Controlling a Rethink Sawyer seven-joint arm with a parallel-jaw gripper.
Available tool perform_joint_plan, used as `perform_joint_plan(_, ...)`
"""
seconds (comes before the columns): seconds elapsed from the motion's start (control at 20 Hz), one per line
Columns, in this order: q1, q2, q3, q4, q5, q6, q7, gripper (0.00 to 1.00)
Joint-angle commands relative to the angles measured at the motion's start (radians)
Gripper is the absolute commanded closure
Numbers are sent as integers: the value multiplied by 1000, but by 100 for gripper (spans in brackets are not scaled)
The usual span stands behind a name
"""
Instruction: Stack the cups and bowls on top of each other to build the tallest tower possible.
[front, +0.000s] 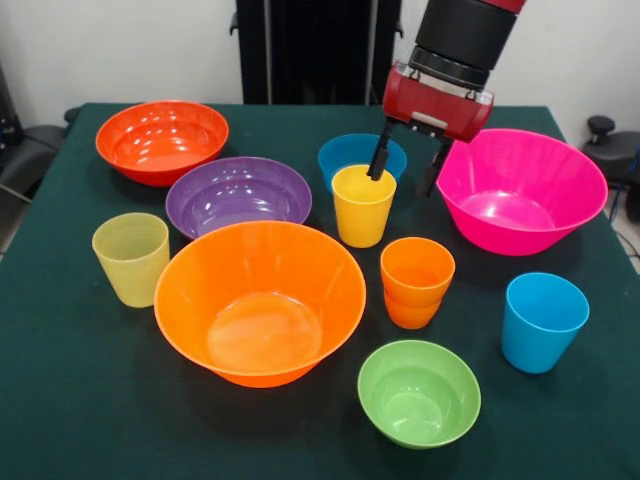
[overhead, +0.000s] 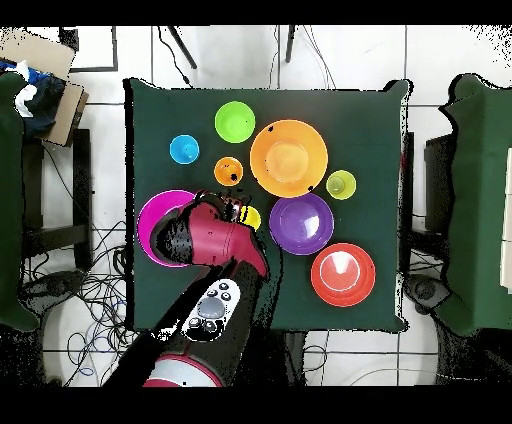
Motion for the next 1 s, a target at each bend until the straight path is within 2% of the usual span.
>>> perform_joint_plan(0.05,-11,32,71,-53,21,18,157,0)
perform_joint_plan(0.5,-50,35,106,-17,-5,-42,149,0)
perform_joint_plan(0.75,-74,71,128,-15,-17,-109,156,0)
perform_joint_plan(1.0,-66,79,121,-15,-10,-120,159,0)
